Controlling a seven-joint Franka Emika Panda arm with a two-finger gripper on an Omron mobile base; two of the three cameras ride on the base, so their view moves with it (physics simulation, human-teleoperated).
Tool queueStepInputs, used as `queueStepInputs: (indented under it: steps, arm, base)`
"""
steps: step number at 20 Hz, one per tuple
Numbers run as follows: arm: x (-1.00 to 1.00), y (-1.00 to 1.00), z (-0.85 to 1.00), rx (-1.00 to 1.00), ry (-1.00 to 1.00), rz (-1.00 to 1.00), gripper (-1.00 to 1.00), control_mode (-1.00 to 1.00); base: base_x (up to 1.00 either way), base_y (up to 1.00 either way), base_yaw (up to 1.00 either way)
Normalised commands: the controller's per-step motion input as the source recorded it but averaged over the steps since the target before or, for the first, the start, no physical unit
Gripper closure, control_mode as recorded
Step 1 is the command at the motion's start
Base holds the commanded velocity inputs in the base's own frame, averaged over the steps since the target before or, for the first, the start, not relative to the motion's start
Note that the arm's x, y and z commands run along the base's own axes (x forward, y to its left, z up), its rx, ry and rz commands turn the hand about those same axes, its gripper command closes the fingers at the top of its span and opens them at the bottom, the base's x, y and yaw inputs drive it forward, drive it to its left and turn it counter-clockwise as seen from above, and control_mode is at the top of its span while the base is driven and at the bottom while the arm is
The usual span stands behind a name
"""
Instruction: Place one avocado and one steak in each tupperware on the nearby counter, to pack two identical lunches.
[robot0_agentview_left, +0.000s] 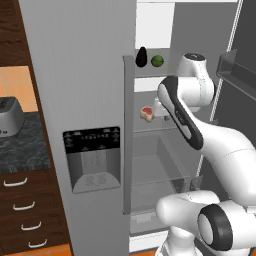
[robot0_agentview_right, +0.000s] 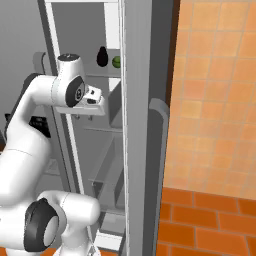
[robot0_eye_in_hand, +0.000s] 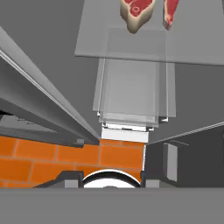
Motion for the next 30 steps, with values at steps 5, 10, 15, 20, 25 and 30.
queueStepInputs:
  steps: [5,10,15,20,25,30]
  arm:
    - [0.1,0.0,-0.56,-0.01,-0.1,0.0,-1.0,-1.0]
    - [0.14,-0.01,-0.72,-0.03,-0.25,-0.03,-1.0,-1.0]
    - [0.21,0.0,-0.2,-0.05,-0.29,0.0,-1.0,-1.0]
    - [0.14,0.0,0.0,0.0,-0.17,0.0,-1.0,-1.0]
    - [0.26,0.0,0.0,0.05,0.0,0.0,-1.0,-1.0]
    - [0.53,0.0,0.0,0.01,0.04,0.0,-1.0,-1.0]
  base:
    - [0.0,0.0,0.0]
    - [0.0,0.0,0.0]
    - [0.0,0.0,0.0]
    - [0.0,0.0,0.0]
    - [0.0,0.0,0.0]
    - [0.0,0.0,0.0]
